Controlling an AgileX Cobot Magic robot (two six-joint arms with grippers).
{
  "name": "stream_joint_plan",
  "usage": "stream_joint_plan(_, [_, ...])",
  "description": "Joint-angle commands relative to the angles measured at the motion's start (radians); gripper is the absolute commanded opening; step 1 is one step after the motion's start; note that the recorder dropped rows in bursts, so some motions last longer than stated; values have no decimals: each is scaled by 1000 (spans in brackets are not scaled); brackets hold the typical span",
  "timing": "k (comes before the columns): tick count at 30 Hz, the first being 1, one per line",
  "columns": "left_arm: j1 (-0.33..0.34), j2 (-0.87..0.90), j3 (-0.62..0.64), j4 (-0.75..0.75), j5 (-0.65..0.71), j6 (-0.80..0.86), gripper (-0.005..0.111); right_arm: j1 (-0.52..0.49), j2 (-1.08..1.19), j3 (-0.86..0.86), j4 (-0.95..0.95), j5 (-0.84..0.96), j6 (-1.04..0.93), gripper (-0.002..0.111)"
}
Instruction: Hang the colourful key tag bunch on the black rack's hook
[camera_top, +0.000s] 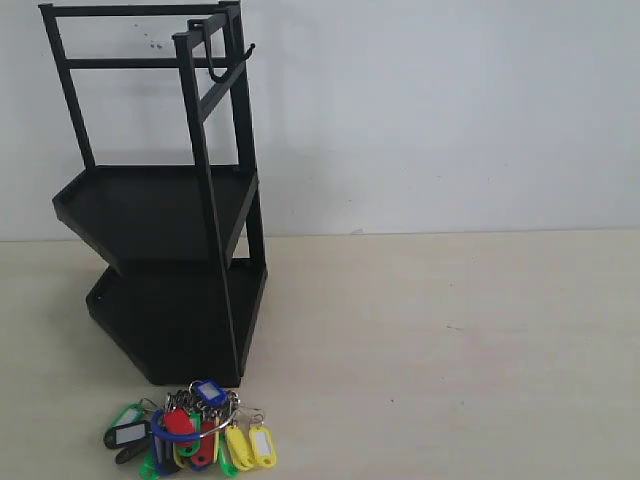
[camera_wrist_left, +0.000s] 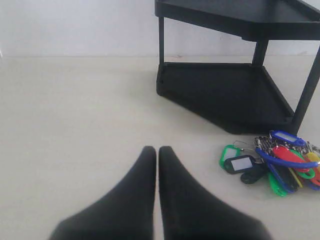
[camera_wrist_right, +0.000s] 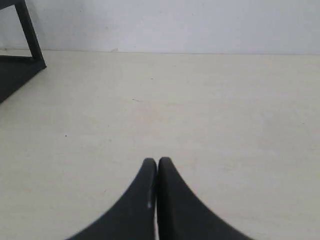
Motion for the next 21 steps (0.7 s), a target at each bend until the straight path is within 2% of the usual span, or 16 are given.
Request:
stream_joint_plan(1, [4, -2, -1, -7, -15, -10, 4, -4, -5, -1, -1, -4, -3, 0])
stream_joint_plan(15, [4, -2, -1, -7, -15, -10, 4, -4, -5, -1, -1, -74, -5, 0])
stream_joint_plan(21, [4, -2, -1, -7, -15, -10, 4, -4, -5, -1, -1, -184, -5, 0])
